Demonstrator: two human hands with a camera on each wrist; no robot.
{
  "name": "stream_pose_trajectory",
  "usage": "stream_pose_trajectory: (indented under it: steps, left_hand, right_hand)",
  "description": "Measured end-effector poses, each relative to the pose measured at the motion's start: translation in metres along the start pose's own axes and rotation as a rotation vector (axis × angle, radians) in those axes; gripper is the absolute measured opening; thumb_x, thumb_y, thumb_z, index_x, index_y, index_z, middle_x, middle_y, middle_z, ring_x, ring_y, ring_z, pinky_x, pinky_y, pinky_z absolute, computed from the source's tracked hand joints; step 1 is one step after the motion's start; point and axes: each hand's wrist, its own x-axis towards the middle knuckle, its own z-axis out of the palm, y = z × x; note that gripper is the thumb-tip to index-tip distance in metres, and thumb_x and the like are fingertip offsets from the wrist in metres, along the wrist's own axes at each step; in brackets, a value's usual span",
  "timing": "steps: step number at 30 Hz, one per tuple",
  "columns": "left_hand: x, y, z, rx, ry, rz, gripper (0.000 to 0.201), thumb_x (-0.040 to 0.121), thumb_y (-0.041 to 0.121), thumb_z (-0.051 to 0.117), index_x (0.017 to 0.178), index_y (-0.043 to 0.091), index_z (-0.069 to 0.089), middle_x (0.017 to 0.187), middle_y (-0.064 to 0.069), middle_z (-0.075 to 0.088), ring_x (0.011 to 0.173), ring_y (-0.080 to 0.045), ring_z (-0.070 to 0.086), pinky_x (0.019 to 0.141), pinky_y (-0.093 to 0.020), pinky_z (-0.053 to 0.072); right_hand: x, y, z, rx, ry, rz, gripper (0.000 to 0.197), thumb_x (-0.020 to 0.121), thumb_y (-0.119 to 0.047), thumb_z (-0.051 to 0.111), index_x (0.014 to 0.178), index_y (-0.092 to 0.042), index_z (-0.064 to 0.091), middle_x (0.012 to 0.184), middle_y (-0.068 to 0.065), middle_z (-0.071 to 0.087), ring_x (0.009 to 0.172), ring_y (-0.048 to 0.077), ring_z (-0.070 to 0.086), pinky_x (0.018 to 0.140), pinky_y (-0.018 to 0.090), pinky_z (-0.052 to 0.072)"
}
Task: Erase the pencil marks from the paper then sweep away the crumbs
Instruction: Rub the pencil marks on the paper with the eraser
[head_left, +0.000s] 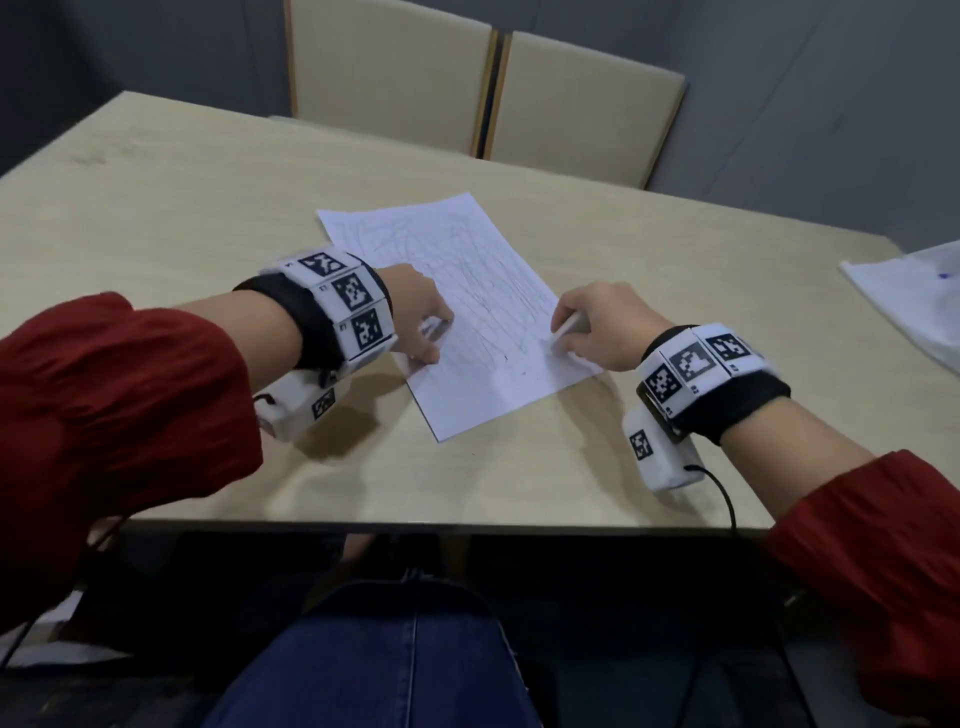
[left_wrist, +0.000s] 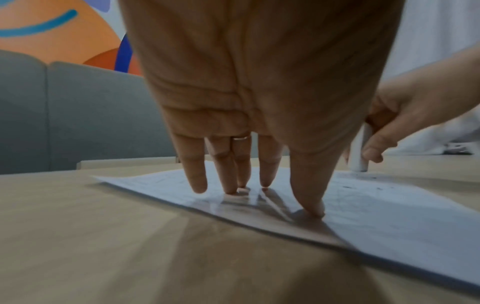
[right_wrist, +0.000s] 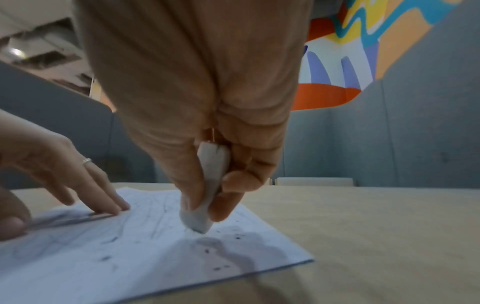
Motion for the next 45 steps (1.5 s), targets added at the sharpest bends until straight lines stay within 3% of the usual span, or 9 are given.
stream_pose_trajectory:
  steps: [6, 12, 15, 18, 21, 31, 38, 42, 45]
  left_hand:
    - [-0.029, 0.016, 0.016, -0.041, 0.051, 0.042, 0.07, 0.083, 0.058, 0.064, 0.143, 0.028, 0.044, 0.14, -0.004, 0.044, 0.127, -0.022, 0.044, 0.097, -0.033, 0.042]
    - [-0.023, 0.035, 0.024, -0.072, -0.083, 0.165, 0.094, 0.079, 0.066, 0.062, 0.153, 0.04, 0.011, 0.162, -0.004, -0.011, 0.149, -0.028, 0.01, 0.119, -0.041, 0.019]
    - [-0.017, 0.045, 0.027, -0.048, -0.092, 0.14, 0.091, 0.08, 0.071, 0.055, 0.153, 0.04, 0.011, 0.163, -0.003, -0.004, 0.148, -0.031, 0.012, 0.118, -0.047, 0.018]
    - [-0.013, 0.049, 0.018, -0.034, -0.039, 0.151, 0.079, 0.084, 0.066, 0.055, 0.15, 0.028, 0.032, 0.156, -0.005, 0.028, 0.138, -0.03, 0.034, 0.106, -0.04, 0.032]
    - [-0.005, 0.052, 0.009, -0.015, 0.017, 0.165, 0.067, 0.082, 0.061, 0.062, 0.133, 0.019, 0.053, 0.148, -0.008, 0.043, 0.122, -0.029, 0.05, 0.091, -0.035, 0.04]
    - [0.014, 0.064, 0.016, 0.011, -0.063, 0.2, 0.099, 0.084, 0.066, 0.055, 0.155, 0.026, 0.0, 0.163, 0.001, -0.008, 0.149, -0.028, 0.005, 0.119, -0.045, 0.011]
    - [0.019, 0.064, 0.02, 0.037, -0.072, 0.157, 0.107, 0.081, 0.073, 0.052, 0.155, 0.023, -0.007, 0.162, 0.001, -0.014, 0.15, -0.025, 0.001, 0.118, -0.042, 0.012]
    - [0.008, 0.064, 0.013, -0.01, -0.031, 0.178, 0.092, 0.083, 0.066, 0.057, 0.155, 0.029, 0.014, 0.163, -0.002, 0.0, 0.146, -0.026, 0.019, 0.115, -0.039, 0.019]
    - [0.007, 0.063, 0.016, -0.015, -0.018, 0.181, 0.099, 0.082, 0.068, 0.058, 0.156, 0.026, 0.006, 0.163, 0.001, -0.005, 0.149, -0.024, 0.009, 0.118, -0.039, 0.013]
  right_hand:
    - [-0.019, -0.024, 0.013, 0.055, -0.017, 0.01, 0.019, 0.086, -0.007, 0.062, 0.104, -0.011, 0.064, 0.093, -0.001, 0.055, 0.093, 0.018, 0.053, 0.072, 0.023, 0.038]
    - [-0.036, -0.042, 0.012, 0.128, 0.015, -0.031, 0.01, 0.089, -0.017, 0.063, 0.098, -0.017, 0.061, 0.08, -0.011, 0.055, 0.083, 0.012, 0.051, 0.063, 0.021, 0.036]
    - [-0.044, -0.036, 0.01, 0.079, 0.038, 0.022, 0.006, 0.09, -0.015, 0.06, 0.096, -0.015, 0.061, 0.084, -0.006, 0.056, 0.083, 0.014, 0.051, 0.057, 0.02, 0.035]
    - [-0.045, -0.014, 0.005, 0.092, 0.11, 0.157, 0.013, 0.09, -0.013, 0.057, 0.099, -0.011, 0.065, 0.099, 0.005, 0.061, 0.087, 0.019, 0.053, 0.069, 0.025, 0.038]
    - [-0.048, -0.004, 0.009, 0.083, 0.01, 0.214, 0.013, 0.088, -0.02, 0.063, 0.1, -0.015, 0.065, 0.103, 0.005, 0.06, 0.09, 0.02, 0.054, 0.07, 0.026, 0.038]
    - [-0.032, -0.013, 0.011, 0.112, 0.021, 0.098, 0.008, 0.085, -0.016, 0.063, 0.093, -0.018, 0.063, 0.094, 0.001, 0.06, 0.084, 0.016, 0.055, 0.068, 0.024, 0.039]
    - [-0.022, -0.02, 0.012, 0.098, 0.034, 0.081, 0.011, 0.084, -0.01, 0.057, 0.089, -0.012, 0.066, 0.097, 0.009, 0.066, 0.086, 0.024, 0.062, 0.068, 0.028, 0.048]
    - [-0.032, -0.039, 0.014, -0.005, -0.117, -0.034, 0.018, 0.081, -0.006, 0.064, 0.071, -0.021, 0.065, 0.092, 0.004, 0.071, 0.088, 0.02, 0.063, 0.078, 0.03, 0.051]
    - [-0.027, -0.031, 0.011, -0.042, -0.099, 0.026, 0.009, 0.079, -0.007, 0.06, 0.085, -0.007, 0.068, 0.091, 0.008, 0.072, 0.091, 0.026, 0.064, 0.08, 0.037, 0.054]
